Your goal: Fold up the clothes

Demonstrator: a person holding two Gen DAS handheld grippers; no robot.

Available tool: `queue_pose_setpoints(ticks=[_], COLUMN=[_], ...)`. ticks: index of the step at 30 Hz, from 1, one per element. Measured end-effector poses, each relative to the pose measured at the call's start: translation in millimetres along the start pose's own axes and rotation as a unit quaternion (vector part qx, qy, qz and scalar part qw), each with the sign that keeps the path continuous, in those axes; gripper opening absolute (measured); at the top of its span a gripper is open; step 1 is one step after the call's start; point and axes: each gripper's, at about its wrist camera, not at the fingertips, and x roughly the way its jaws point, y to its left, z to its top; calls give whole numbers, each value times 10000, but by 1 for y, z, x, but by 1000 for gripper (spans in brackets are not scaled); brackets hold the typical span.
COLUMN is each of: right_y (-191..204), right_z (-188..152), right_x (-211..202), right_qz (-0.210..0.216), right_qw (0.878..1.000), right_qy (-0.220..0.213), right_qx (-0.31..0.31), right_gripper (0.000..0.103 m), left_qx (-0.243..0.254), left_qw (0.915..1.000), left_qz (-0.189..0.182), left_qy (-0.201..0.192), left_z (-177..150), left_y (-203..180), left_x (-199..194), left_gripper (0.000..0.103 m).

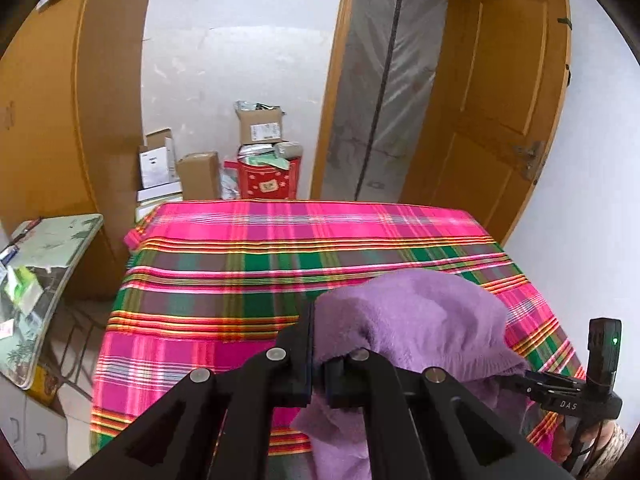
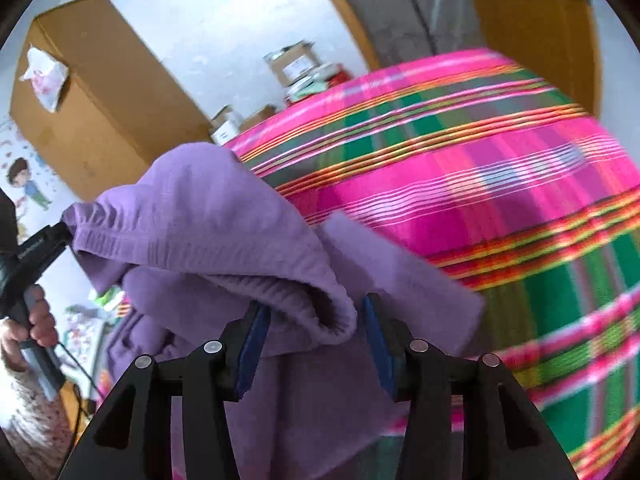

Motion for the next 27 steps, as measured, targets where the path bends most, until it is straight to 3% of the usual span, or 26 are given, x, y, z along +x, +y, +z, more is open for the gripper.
queue_pose_setpoints(ticks=[2, 4, 6, 10, 18, 22, 27], right_y=[10, 20, 30, 50, 109, 142, 178], right_z=[6, 11, 17, 29, 80, 95, 108], right_x=[3, 5, 8, 13, 8, 24, 56], right_qz=[1, 2, 3, 4, 179, 313, 796], right_qw=[9998, 9991, 9981, 9947, 9819, 9778, 9742], right_qy=[-58, -115, -173, -288, -973, -1041, -950], right_qx=[-199, -397, -596, -992, -1615, -1791, -1887], right_gripper=[49, 23, 14, 12, 12, 12, 12], left_qx=[-69, -153, -236, -376, -916, -1196, -1635], left_qw=[10000, 9998, 9996, 9988, 9944, 9907, 9826], left_qz=[61, 110, 158, 298, 525, 649, 874], left_qy=[10, 31, 52, 19, 59, 66, 84], left_z=[-2, -3, -5, -10, -28, -42, -63], left_y=[7, 14, 22, 39, 76, 94, 115], left_x=[-3, -5, -7, -15, -29, -38, -54], left_gripper=[3, 3, 3, 3, 3, 3, 3])
